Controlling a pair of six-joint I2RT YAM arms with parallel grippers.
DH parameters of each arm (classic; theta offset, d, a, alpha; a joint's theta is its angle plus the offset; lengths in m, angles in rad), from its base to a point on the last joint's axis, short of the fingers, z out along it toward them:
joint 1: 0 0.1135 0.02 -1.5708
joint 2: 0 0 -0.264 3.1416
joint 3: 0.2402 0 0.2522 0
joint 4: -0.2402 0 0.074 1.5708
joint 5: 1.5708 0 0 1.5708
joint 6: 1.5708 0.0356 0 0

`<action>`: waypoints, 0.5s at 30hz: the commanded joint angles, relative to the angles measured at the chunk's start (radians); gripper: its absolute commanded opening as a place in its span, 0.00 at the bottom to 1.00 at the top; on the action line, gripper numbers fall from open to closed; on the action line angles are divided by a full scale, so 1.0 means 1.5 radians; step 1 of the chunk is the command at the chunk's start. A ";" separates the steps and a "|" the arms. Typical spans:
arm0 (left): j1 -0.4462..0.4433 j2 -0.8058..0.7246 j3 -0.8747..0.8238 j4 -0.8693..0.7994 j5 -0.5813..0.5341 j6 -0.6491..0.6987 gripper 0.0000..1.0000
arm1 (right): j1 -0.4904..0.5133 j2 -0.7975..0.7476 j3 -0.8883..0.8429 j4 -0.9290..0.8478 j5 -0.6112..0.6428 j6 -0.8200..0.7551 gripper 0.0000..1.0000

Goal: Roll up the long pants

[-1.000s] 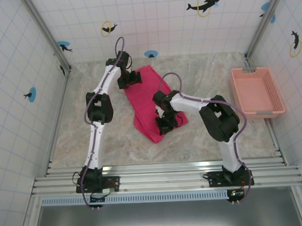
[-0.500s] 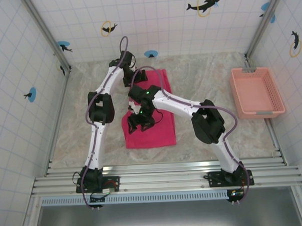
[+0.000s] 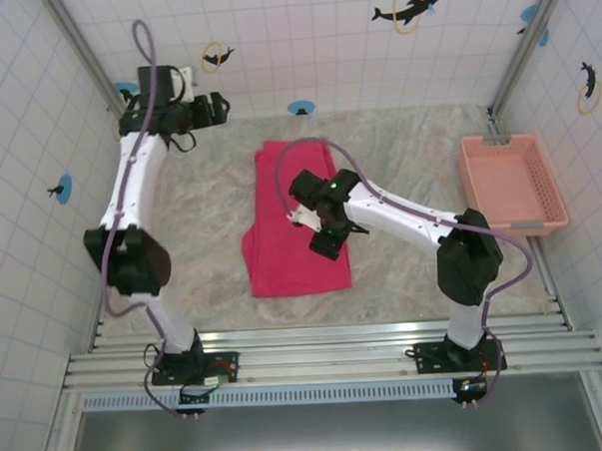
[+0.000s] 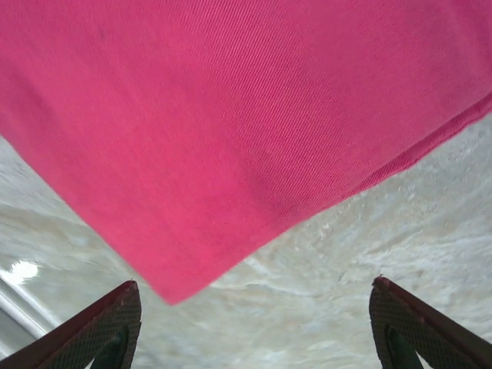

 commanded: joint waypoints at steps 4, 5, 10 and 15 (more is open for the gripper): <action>0.031 -0.085 -0.232 0.048 0.036 -0.019 0.98 | 0.040 -0.075 -0.162 0.138 0.048 -0.163 0.78; 0.019 -0.099 -0.235 0.000 -0.010 0.017 0.98 | 0.047 -0.082 -0.180 0.154 0.042 -0.164 0.78; 0.013 -0.183 -0.309 -0.046 -0.068 0.065 0.97 | 0.072 -0.087 -0.233 0.199 0.023 -0.160 0.77; 0.011 -0.198 -0.319 -0.089 -0.098 0.074 0.96 | 0.111 -0.086 -0.287 0.251 0.017 -0.153 0.77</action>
